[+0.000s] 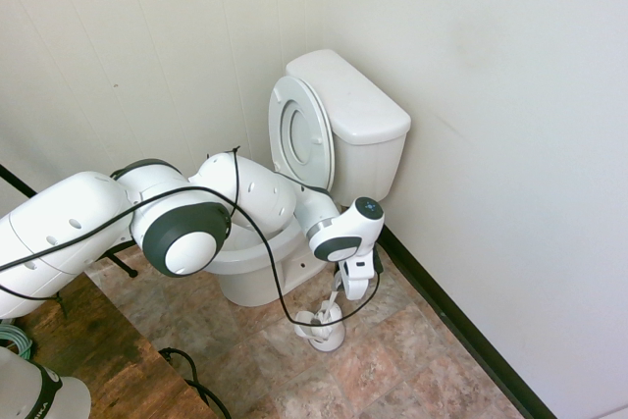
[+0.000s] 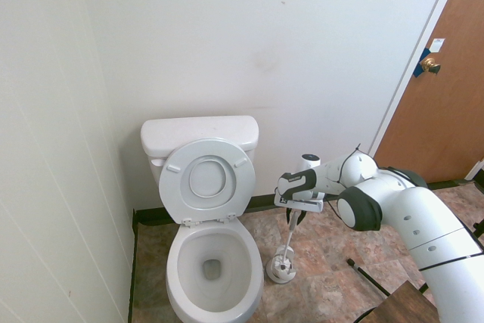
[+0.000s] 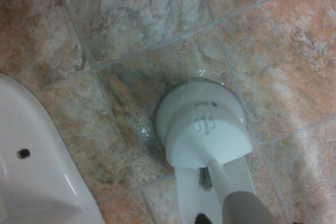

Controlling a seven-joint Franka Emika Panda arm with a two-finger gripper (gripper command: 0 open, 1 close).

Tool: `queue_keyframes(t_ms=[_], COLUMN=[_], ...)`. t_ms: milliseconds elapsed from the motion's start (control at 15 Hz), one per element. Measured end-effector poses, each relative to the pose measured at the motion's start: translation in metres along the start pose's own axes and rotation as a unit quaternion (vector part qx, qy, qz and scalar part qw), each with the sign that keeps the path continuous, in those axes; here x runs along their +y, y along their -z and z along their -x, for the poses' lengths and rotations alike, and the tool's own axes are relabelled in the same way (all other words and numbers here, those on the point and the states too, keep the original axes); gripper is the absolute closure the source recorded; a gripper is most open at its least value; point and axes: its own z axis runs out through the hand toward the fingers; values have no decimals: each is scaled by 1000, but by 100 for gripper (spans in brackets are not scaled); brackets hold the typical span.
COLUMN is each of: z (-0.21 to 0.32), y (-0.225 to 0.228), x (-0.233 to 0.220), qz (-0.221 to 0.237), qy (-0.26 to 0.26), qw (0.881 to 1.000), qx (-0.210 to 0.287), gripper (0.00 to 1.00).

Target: Clean the toilet

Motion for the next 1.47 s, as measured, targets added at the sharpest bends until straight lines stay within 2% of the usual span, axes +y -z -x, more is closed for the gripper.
queue_keyframes(t_ms=[600, 1000, 1467], z=[4, 16, 65], y=[-2, -3, 21], x=[11, 56, 103], qz=[-7, -12, -19], qy=[2, 20, 33], qw=[1000, 999, 998], qx=[11, 37, 52], gripper=[100, 100, 100])
